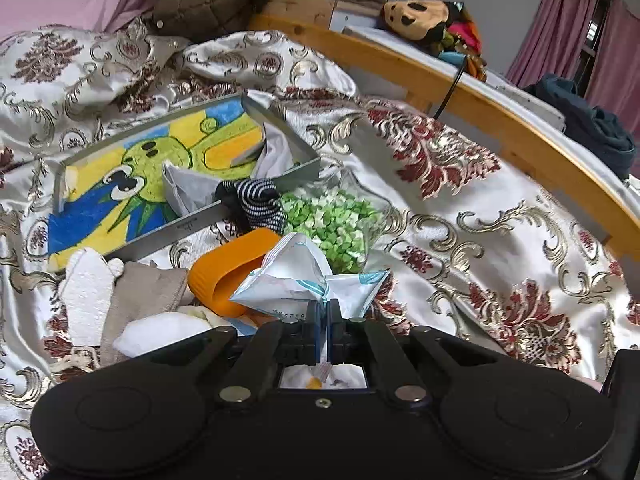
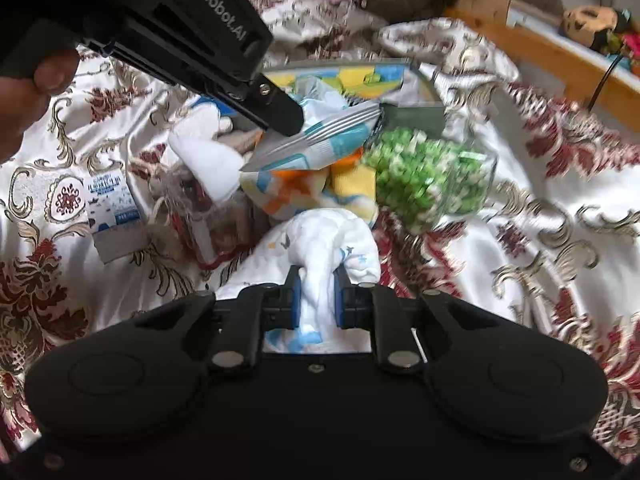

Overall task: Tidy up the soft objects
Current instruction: 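Grasp the white-blue wipe packet with the left tool while the right tool grasps the white towel, then lift the wipe packet and towel and carry both toward the tray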

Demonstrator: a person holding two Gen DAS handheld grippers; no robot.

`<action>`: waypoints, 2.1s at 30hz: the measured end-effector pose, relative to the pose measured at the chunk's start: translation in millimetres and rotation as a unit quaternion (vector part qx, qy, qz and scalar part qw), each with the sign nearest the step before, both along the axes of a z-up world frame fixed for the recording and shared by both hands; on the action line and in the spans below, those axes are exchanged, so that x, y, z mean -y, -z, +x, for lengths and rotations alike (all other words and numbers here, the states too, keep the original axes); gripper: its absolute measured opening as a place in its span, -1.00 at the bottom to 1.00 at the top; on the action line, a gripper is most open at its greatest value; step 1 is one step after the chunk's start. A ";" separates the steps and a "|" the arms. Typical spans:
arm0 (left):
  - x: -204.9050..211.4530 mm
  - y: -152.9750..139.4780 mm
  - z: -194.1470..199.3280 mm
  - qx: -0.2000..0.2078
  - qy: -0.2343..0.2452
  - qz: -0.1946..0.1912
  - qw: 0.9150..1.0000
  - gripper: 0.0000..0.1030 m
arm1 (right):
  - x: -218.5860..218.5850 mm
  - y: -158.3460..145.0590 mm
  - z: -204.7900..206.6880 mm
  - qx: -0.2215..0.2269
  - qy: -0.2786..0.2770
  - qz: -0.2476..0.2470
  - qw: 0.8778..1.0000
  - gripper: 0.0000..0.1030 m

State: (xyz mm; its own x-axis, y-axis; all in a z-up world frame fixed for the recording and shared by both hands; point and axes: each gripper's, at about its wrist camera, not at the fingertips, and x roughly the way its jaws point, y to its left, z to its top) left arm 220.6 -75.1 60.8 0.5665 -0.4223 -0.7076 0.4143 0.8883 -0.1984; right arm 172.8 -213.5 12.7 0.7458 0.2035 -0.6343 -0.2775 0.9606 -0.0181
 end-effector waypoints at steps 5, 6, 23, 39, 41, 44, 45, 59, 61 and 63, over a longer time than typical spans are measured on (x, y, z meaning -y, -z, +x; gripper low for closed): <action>-1.9 -19.5 -14.8 0.023 -0.003 -0.002 1.000 -0.98 | 7.7 -12.2 -9.9 0.033 0.012 0.003 0.999 -0.83; -2.2 -23.7 -18.0 0.031 -0.003 -0.002 1.000 -0.98 | 9.7 -15.5 -13.2 0.044 0.015 0.004 0.999 -0.83; 1.9 -74.3 -50.0 0.120 -0.006 -0.030 0.992 -0.98 | 32.9 -52.8 -42.1 0.193 0.065 0.021 0.979 -0.84; 6.9 -67.9 20.3 0.220 -0.093 0.000 0.971 -0.97 | 71.0 -88.9 43.5 0.335 0.080 0.106 0.933 -0.83; 8.5 -65.4 36.1 0.228 -0.100 0.011 0.968 -0.97 | 69.1 -88.4 67.6 0.339 0.076 0.112 0.931 -0.84; 7.9 -58.5 59.2 0.231 -0.118 0.022 0.965 -0.97 | 67.3 -86.1 105.7 0.340 0.072 0.125 0.929 -0.84; 7.1 -55.9 66.9 0.231 -0.124 0.025 0.965 -0.97 | 66.8 -85.0 119.1 0.338 0.070 0.130 0.929 -0.84; 0.4 -0.2 161.3 0.178 -0.197 0.056 0.963 -0.97 | 68.2 -38.5 260.9 0.215 0.041 0.165 0.962 -0.83; -1.1 8.4 169.5 0.162 -0.206 0.057 0.963 -0.97 | 67.1 -32.5 272.0 0.186 0.038 0.161 0.968 -0.83; -2.5 17.8 178.3 0.138 -0.214 0.055 0.966 -0.97 | 69.5 -25.2 287.6 0.152 0.035 0.160 0.975 -0.83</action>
State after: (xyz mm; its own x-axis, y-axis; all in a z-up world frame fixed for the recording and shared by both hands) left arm 398.9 -72.6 43.0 0.8453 -0.0390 -0.5329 0.0290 0.9992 -0.0271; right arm 460.4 -283.0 37.9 0.9083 0.2965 -0.2950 -0.2395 0.9470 0.2143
